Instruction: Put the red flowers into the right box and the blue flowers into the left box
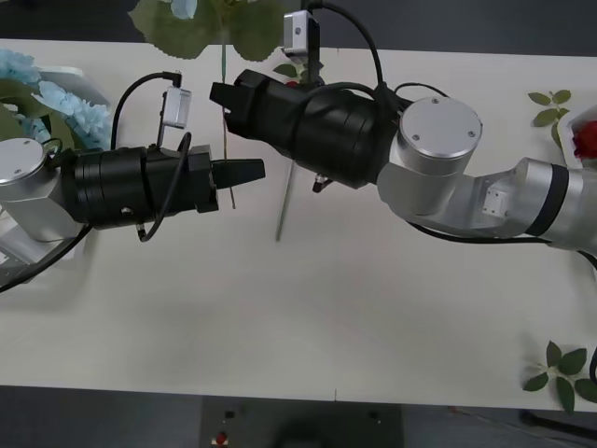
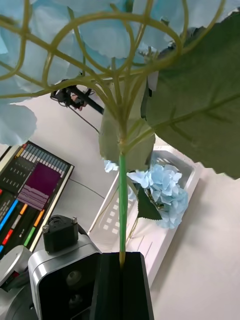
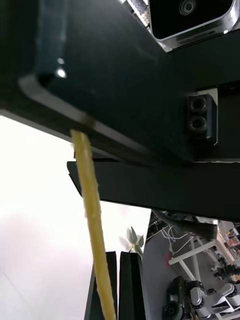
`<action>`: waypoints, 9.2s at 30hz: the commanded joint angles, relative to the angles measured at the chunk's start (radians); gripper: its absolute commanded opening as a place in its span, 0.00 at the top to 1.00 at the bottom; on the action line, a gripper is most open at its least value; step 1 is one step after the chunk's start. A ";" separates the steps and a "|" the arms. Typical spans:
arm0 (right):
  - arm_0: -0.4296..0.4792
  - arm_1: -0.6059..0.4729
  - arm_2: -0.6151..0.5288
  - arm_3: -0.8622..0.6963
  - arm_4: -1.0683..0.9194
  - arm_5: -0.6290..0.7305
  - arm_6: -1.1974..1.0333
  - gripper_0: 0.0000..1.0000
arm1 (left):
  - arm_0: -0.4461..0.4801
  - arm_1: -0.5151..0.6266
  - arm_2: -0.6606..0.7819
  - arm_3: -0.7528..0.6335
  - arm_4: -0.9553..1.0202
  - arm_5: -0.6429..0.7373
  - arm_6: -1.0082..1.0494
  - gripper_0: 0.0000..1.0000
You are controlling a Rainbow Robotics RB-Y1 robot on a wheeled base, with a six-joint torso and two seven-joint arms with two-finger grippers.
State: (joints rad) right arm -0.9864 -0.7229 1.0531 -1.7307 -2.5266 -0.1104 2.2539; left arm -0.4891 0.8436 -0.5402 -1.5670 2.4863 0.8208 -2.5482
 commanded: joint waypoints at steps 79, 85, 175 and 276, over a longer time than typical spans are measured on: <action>-0.026 -0.472 -0.122 -0.251 0.276 0.135 -0.803 0.00 | -0.031 0.104 0.019 -0.024 0.028 0.008 -0.075 1.00; -0.024 -0.509 -0.128 -0.285 0.391 0.058 -0.981 0.00 | -0.031 0.215 0.020 0.004 0.028 0.021 -0.066 1.00; 0.259 -0.326 -0.642 0.312 0.922 1.381 -0.082 0.00 | 0.245 0.172 0.355 0.484 -1.247 -0.264 0.678 1.00; 0.328 -0.371 -0.782 0.362 0.862 1.445 0.451 0.00 | -0.554 -0.103 -0.294 0.463 -0.721 -0.304 0.506 0.35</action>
State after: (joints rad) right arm -0.6404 -1.0551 0.2847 -1.3646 -1.6502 1.3374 2.7193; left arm -0.9836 0.7666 -0.8027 -1.1329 1.7635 0.5255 -2.0660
